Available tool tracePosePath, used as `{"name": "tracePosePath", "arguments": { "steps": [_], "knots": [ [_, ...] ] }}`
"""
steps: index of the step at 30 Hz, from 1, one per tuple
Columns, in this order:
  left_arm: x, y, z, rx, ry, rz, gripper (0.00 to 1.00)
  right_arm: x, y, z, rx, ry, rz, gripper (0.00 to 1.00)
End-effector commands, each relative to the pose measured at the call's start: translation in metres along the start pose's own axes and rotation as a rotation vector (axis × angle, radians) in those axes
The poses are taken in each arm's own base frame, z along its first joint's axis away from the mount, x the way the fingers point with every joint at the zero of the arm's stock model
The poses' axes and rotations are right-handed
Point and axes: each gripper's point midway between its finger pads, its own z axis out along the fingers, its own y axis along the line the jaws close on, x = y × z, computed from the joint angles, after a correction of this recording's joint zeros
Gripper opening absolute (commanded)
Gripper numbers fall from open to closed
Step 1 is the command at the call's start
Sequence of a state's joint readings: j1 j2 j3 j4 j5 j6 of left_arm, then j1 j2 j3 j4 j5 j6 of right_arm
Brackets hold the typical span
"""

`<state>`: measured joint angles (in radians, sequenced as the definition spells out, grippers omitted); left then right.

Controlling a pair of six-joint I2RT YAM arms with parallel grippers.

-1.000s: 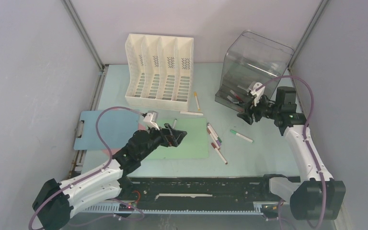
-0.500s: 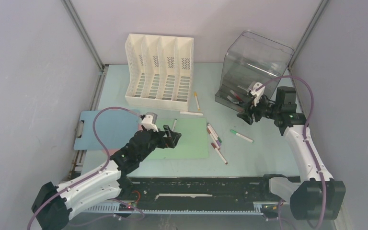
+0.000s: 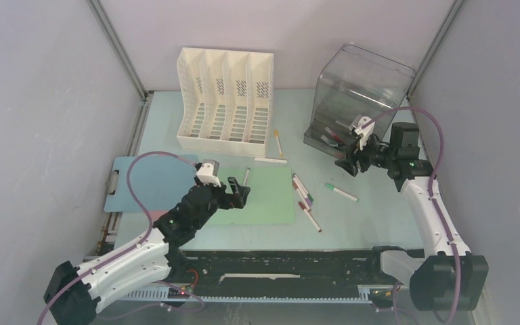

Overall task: Organize the desk
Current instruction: Place the stationery in the drawer, then close the drawer in the storage box.

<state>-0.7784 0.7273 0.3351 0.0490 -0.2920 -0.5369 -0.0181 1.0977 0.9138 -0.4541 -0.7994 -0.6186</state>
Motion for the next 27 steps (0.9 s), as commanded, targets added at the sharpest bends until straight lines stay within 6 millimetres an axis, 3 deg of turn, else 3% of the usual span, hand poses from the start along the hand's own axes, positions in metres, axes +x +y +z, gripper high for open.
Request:
{"name": "tracePosePath", "arguments": {
  "steps": [1,19,27],
  "knots": [
    [-0.022,0.001,-0.001,-0.025,-0.064,0.026,1.00,-0.015,0.001,-0.004,-0.008,-0.031,-0.008,0.66],
    [-0.015,0.020,0.004,-0.094,-0.089,0.067,1.00,0.014,0.009,0.021,-0.089,0.068,-0.015,0.62],
    [-0.006,0.033,0.006,-0.119,-0.125,0.075,1.00,0.041,-0.004,0.039,-0.033,0.193,-0.035,0.59]
  ]
}}
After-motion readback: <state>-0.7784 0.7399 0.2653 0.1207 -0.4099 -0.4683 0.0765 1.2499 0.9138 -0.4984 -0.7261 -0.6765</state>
